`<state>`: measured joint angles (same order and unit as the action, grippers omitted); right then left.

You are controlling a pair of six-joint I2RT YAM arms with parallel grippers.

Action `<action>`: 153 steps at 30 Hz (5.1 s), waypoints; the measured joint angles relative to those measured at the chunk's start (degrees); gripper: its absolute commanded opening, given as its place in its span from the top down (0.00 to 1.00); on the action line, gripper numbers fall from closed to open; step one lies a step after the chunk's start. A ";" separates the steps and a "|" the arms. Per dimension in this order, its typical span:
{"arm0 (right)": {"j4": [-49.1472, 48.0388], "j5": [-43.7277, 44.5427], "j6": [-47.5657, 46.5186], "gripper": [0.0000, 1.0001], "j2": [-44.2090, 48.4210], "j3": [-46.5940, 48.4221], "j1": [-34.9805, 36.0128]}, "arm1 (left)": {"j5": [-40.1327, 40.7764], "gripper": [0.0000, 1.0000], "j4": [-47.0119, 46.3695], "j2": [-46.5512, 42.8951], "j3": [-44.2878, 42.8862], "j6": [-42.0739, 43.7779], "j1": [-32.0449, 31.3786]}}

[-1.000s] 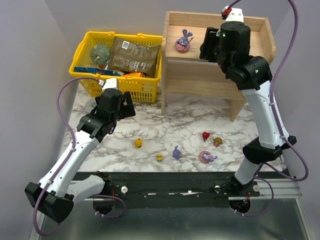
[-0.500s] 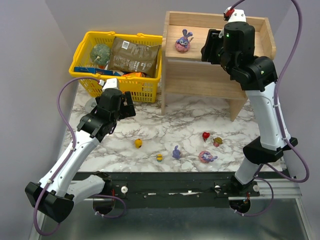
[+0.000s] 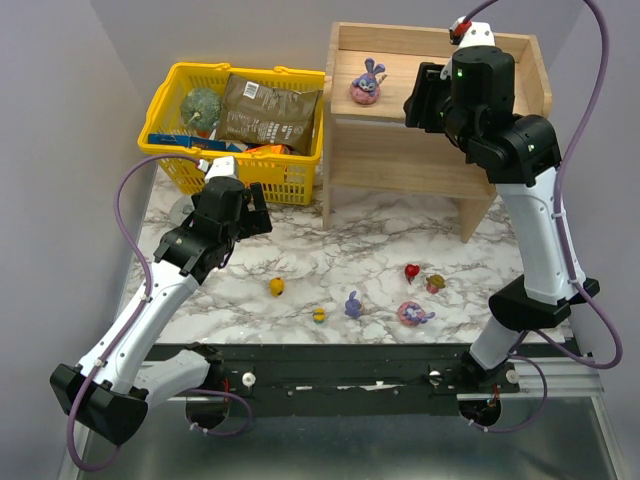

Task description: Place and organize the plastic toys onto the shelf

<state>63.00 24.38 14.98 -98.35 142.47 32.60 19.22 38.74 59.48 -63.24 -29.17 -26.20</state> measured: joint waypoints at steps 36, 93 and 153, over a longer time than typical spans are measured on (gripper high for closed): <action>-13.07 4.17 -2.64 0.49 -1.36 -6.10 -0.07 | -0.44 0.01 -0.02 0.00 0.02 -0.48 0.63; -16.33 -22.49 4.66 0.06 43.54 -61.51 -0.09 | -17.07 0.01 -5.60 -2.10 7.28 -1.16 1.11; -19.71 -13.66 19.91 0.10 51.17 -89.55 3.19 | -6.88 1.00 -11.98 28.20 1.49 -6.97 -38.69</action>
<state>43.29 10.72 34.89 -47.18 52.93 35.79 12.34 26.76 87.68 -61.76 -36.14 -64.88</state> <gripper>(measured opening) 0.895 0.020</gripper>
